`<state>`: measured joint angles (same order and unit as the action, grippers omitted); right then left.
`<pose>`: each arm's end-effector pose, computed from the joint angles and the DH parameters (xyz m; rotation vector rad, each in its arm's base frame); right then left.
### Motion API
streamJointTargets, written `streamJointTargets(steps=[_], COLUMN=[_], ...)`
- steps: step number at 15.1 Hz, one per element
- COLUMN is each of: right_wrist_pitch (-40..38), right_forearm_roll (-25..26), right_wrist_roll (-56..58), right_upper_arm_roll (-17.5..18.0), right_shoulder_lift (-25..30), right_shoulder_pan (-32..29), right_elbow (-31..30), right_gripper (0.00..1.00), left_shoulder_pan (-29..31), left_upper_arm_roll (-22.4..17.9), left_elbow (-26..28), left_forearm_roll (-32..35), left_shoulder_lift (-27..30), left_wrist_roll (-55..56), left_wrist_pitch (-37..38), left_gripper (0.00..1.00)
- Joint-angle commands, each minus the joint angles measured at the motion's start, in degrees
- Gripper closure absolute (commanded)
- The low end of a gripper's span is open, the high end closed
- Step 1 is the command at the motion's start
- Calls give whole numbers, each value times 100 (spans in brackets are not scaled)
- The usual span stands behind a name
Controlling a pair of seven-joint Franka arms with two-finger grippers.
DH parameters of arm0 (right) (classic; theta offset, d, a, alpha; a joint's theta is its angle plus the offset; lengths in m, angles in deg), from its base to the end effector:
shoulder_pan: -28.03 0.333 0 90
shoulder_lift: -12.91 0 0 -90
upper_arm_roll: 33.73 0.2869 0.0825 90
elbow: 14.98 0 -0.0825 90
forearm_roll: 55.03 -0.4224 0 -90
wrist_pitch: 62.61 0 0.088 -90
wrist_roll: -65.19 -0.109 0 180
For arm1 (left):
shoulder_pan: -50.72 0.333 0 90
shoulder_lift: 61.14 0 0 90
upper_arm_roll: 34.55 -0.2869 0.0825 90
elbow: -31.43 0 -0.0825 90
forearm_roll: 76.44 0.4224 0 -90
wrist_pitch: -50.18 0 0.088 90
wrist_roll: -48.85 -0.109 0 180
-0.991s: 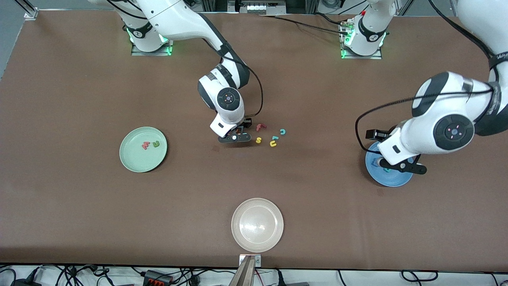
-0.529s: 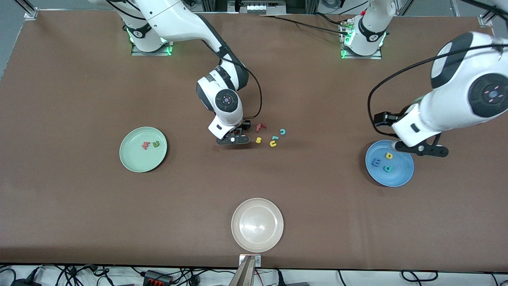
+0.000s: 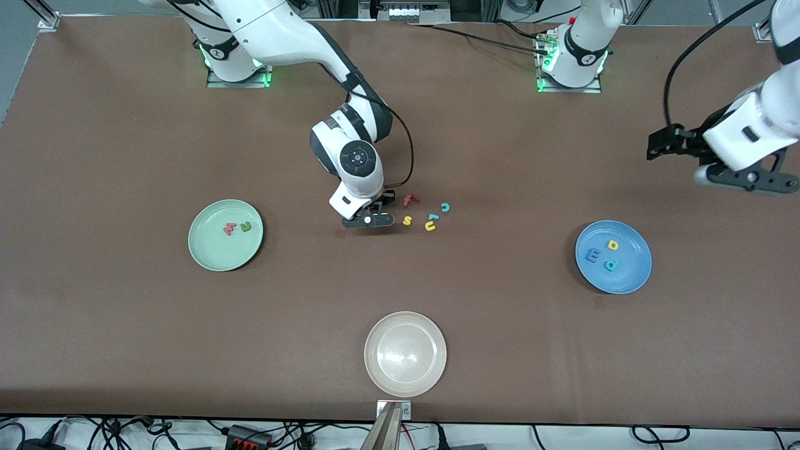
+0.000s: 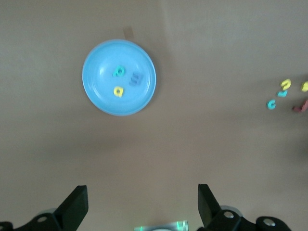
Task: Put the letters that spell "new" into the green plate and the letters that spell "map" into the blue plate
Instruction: 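Return the left arm to rest while the right gripper carries orange e, then release the orange e onto the green plate with the right gripper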
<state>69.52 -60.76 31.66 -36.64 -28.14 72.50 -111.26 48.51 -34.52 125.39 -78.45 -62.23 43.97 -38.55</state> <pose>0.5031 0.4509 0.1245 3.1109 0.1256 -0.1453 0.5908 -0.0270 0.5453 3.0935 -0.1907 -0.1698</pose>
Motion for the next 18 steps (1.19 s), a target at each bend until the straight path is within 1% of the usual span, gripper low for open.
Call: streamJointTargets(steps=[1,2,4,5,6,7,8,10,12,13,16,17,18], right_wrist_pitch=[-82,-143,-467,-713,-1081,-1380,-1514,-1577,-1577,-1585,-1594,-1594,-1594], right_forearm_roll=[-78,-69,1,19,28,28,37,46,46,46,46,46,46], right_wrist_roll=[110,163,504,741,1056,1408,1698,2365,2894,3131,3783,3949,4151], right_upper_arm_roll=[9,9,-17,-148,-367,-412,-482,-614,-790,-895,-1273,-1283,-1283], right_shoulder_lift=[-62,-36,174,306,438,544,623,720,791,808,800,791,800], right_shoulder_pan=[-104,-192,-368,-412,-612,-806,-1025,-1448,-1712,-1791,-1941,-2090,-2222], right_elbow=[250,277,286,251,251,251,233,67,-83,-110,-232,-320,-399], right_gripper=[89,89,89,89,89,89,89,89,89,89,88,88,88], left_shoulder_pan=[-219,-183,-105,61,272,352,362,362,362,362,371,371,371], left_upper_arm_roll=[-179,-144,13,93,250,356,392,401,401,401,375,366,375], left_elbow=[938,949,940,931,914,879,861,651,633,615,597,580,449], left_forearm_roll=[-123,-115,25,61,61,78,209,333,325,325,-43,-70,-53], left_shoulder_lift=[566,566,558,558,558,558,558,479,461,470,461,461,435], left_wrist_roll=[-118,-162,-119,-84,-83,-83,-83,-101,-92,-92,-66,-57,-57], left_wrist_pitch=[-1133,-1267,-1260,-1208,-1094,-989,-979,-883,-830,-673,-566,-557,-513], left_gripper=[0,0,0,0,0,0,0,0,0,0,0,0,0])
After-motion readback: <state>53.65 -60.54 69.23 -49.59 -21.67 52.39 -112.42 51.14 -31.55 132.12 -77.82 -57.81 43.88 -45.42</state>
